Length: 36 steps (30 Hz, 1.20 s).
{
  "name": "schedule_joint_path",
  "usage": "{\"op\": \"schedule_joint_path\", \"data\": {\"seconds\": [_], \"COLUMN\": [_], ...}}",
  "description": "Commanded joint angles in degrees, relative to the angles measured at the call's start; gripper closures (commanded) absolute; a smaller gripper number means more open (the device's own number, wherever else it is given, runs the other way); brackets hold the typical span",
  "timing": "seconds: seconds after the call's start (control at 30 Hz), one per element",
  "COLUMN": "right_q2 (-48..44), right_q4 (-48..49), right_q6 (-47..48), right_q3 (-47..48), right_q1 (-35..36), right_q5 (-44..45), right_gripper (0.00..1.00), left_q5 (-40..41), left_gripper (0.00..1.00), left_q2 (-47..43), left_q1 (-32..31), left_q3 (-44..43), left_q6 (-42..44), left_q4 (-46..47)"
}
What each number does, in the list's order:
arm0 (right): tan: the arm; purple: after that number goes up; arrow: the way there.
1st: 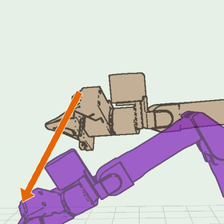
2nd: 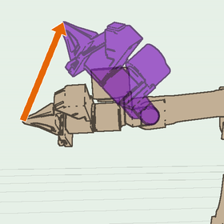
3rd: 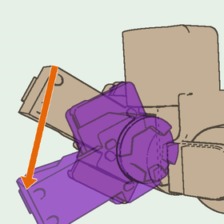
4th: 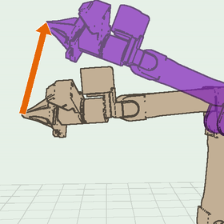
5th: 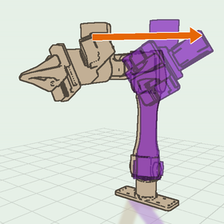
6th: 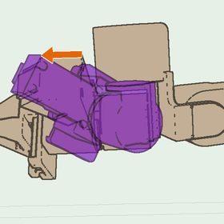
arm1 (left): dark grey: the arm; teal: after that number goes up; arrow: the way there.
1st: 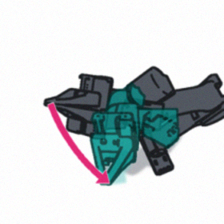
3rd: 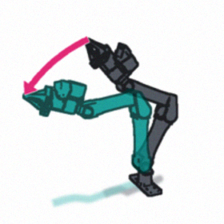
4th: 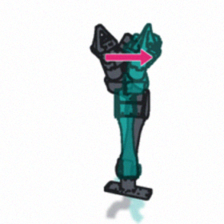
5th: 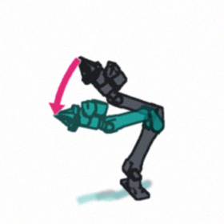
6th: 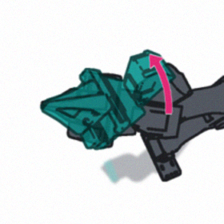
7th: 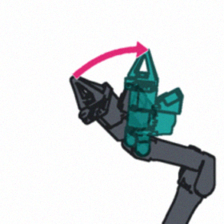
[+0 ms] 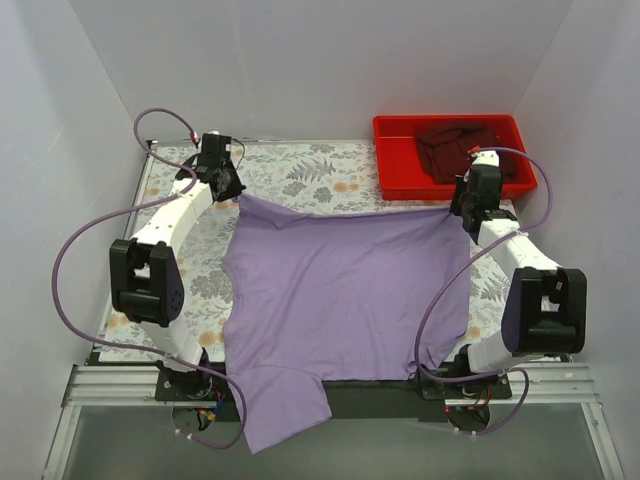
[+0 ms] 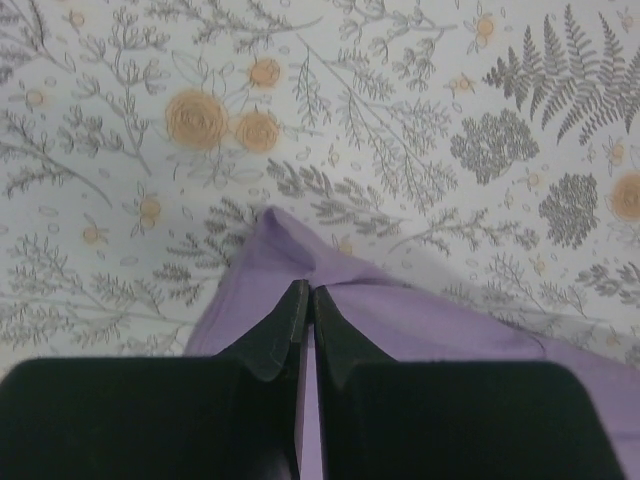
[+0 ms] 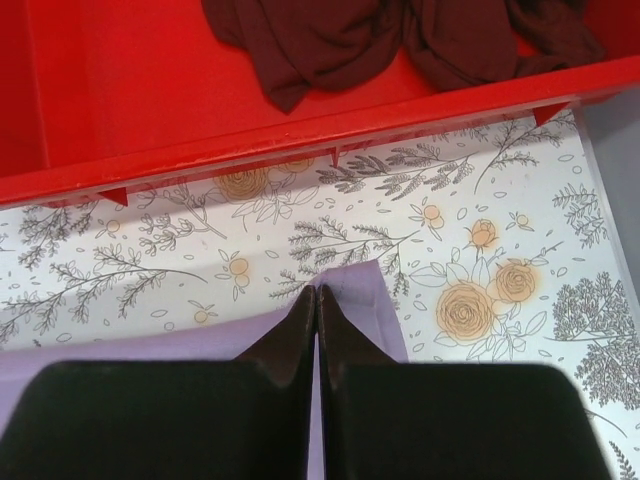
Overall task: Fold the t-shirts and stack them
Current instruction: Fold the tshirt
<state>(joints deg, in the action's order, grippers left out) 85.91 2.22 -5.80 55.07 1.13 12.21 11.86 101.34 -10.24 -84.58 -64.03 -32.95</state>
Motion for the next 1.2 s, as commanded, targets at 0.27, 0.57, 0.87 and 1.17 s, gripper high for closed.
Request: {"op": "schedule_joint_path", "data": {"seconds": [0.27, 0.57, 0.87, 1.17], "right_q2": [-9.18, -12.69, -13.57, -10.59], "right_q4": [-6.26, -8.28, -10.22, -11.71], "right_q6": [-3.42, -4.13, -4.65, -6.76], "right_q3": [-6.98, -10.16, -10.77, -13.67], "right_q1": [-0.6, -0.51, -0.6, -2.08], "right_q5": [0.36, 0.53, 3.26, 4.14], "right_gripper": [0.99, 0.99, 0.99, 0.99], "left_q5": [-10.88, -18.01, -18.27, -23.11], "left_gripper": [1.0, 1.0, 1.0, 1.0], "left_q2": [-19.85, -30.23, -36.91, -44.29], "left_q1": [0.22, 0.22, 0.22, 0.22], "left_q3": [14.6, 22.17, 23.57, 38.33], "left_q6": [-9.71, -14.19, -16.56, -20.52], "left_q4": [-7.83, -8.97, -11.43, -8.8]}}
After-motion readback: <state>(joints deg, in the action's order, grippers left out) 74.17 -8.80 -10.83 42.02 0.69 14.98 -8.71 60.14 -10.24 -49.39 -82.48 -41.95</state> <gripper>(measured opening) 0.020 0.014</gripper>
